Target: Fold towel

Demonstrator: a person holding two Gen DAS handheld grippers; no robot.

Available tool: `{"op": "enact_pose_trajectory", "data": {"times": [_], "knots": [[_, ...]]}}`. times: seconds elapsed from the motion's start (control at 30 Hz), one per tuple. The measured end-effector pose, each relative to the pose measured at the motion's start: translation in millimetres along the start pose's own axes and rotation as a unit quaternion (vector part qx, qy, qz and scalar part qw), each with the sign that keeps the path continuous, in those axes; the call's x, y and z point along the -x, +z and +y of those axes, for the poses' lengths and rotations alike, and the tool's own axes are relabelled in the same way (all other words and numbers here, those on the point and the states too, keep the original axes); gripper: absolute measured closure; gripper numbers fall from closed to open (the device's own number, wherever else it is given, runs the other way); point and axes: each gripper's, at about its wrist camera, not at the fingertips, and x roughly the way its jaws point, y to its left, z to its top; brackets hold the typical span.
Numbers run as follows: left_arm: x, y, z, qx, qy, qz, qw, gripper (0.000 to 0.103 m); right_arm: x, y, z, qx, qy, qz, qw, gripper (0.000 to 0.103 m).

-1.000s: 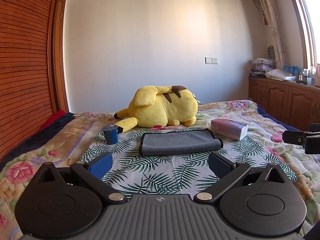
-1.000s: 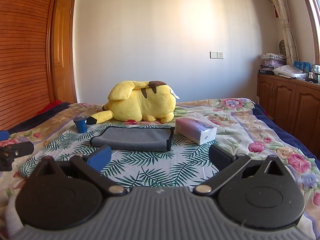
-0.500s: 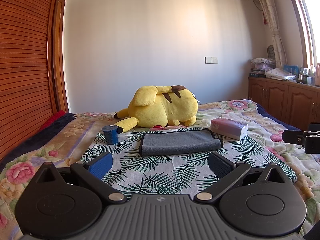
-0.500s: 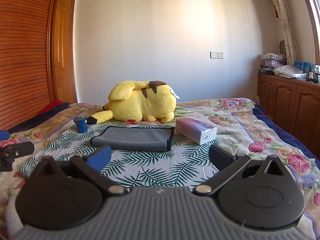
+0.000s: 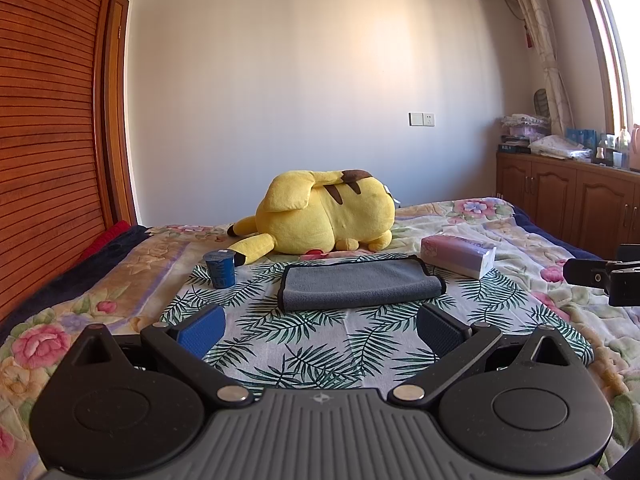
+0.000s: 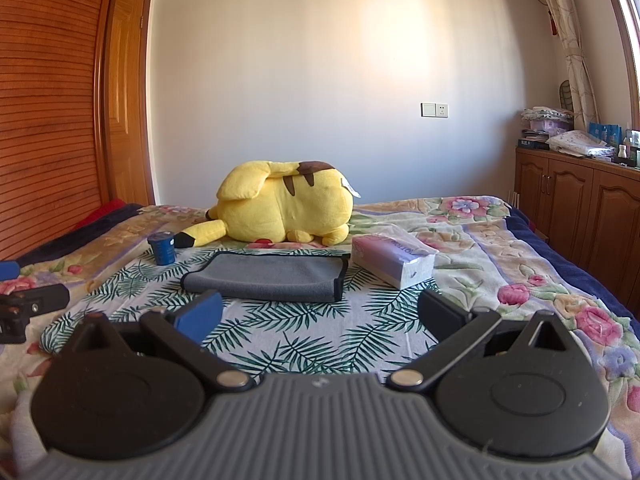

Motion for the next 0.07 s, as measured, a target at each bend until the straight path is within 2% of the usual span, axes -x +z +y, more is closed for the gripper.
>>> {"op": "enact_pose_trajectory", "data": {"times": [0.07], "knots": [[-0.3,-0.2,-0.4,0.000,0.000,0.000,1.0000,0.016,0.1,0.0,0.0,0.000,0.000,0.000,1.000,0.000]]}}
